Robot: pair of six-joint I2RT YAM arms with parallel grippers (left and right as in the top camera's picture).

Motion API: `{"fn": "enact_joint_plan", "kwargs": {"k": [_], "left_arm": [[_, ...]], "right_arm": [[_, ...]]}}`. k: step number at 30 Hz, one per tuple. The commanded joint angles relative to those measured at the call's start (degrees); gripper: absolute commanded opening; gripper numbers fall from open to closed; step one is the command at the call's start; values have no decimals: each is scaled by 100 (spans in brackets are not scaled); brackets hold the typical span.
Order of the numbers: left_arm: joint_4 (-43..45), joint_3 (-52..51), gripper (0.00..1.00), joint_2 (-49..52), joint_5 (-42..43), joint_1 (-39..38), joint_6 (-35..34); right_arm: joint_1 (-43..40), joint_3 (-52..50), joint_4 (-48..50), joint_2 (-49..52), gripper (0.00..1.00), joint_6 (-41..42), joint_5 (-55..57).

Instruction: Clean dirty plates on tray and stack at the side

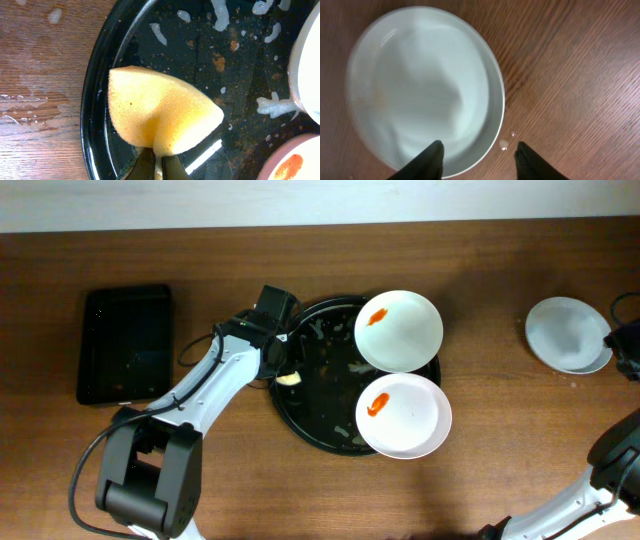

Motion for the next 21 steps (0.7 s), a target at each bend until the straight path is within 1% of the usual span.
{"fn": "enact_joint_plan", "kwargs": {"k": [1, 4, 6, 9, 10, 12, 15, 18, 21], "left_arm": [[42, 109, 1, -190, 424, 20, 409], [11, 122, 1, -413, 514, 50, 498], [7, 122, 1, -717, 511, 190, 575], [-105, 122, 2, -1259, 468, 684, 800], [-190, 122, 5, -1471, 315, 994, 984], [-315, 122, 5, -1657, -11, 1434, 1355], [-501, 118, 5, -1703, -911, 2205, 2175], [-461, 66, 4, -1556, -1738, 2682, 2492], [-385, 63, 4, -1272, -1832, 3008, 2688]], "right_arm": [[61, 101, -120, -289, 50, -326, -490], [382, 101, -238, -896, 51, -734, -1134], [713, 101, -358, -1305, 52, -868, -1259], [1403, 101, -623, -1851, 56, -1027, -1353], [1731, 101, -756, -2022, 59, -1086, -1355], [2337, 101, -986, -2221, 60, -1196, -1353], [3340, 101, -1307, -2304, 60, -1255, -1349], [3978, 101, -1419, -2291, 61, -1261, -1340], [4513, 101, -1419, -2291, 61, -1276, -1261]]}}
